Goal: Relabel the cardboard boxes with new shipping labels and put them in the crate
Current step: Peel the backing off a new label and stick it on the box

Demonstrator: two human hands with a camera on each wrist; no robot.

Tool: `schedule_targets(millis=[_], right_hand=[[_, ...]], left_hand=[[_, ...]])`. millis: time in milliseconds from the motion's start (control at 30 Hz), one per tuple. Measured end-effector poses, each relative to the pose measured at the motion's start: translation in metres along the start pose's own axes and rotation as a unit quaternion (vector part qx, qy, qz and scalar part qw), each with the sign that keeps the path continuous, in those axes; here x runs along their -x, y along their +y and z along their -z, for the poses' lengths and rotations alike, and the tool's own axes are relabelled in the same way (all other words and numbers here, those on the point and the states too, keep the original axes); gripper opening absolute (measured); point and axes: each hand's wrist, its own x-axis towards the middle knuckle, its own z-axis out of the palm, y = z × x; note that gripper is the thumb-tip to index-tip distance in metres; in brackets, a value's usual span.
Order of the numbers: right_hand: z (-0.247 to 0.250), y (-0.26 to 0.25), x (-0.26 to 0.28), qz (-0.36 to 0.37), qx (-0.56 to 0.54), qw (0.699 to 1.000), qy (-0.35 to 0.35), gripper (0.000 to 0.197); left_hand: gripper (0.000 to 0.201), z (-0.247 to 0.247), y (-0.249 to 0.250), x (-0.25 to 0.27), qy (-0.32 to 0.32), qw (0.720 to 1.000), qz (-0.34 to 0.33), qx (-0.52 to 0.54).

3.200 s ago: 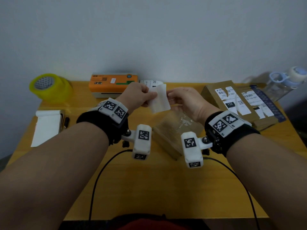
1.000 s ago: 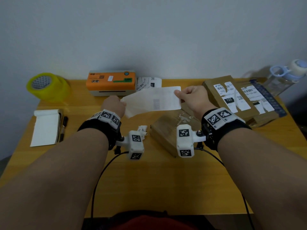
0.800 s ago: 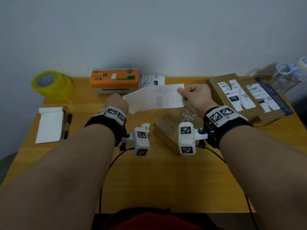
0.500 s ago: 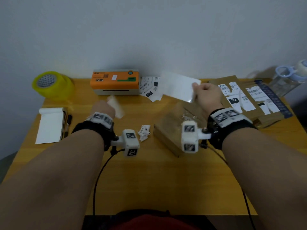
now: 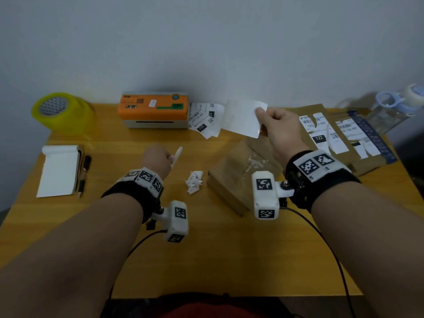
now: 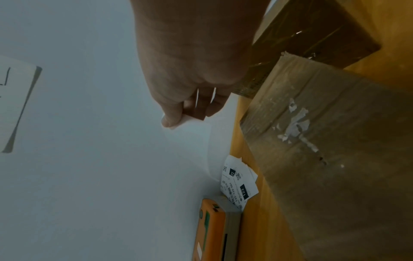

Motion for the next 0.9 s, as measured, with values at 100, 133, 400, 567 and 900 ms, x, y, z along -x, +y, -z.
schedule_targets(millis=[100, 133, 400, 567, 900], right_hand=[[0.004, 0.003, 0.004, -0.016, -0.003, 1.000, -0.002, 0.033], [0.005, 0.004, 0.007, -0.018, -0.005, 1.000, -0.007, 0.033], [0.012, 0.010, 0.015, -0.005, -0.030, 0.999, -0.043, 0.030], [0.014, -0.002, 0.016, 0.028, -0.021, 0.999, -0.031, 0.032], [0.007, -0.034, 0.010, 0.031, -0.003, 0.998, -0.059, 0.015]], left_hand=[[0.028, -0.010, 0.003, 0.001, -0.024, 0.999, 0.005, -0.021], [0.031, -0.013, 0.004, 0.001, -0.038, 0.999, 0.004, -0.031], [0.015, -0.033, 0.011, -0.001, -0.051, 0.997, -0.060, 0.006], [0.036, -0.026, 0.027, 0.000, -0.084, 0.988, -0.098, -0.088], [0.040, 0.011, 0.058, 0.002, -0.011, 0.977, -0.161, -0.138]])
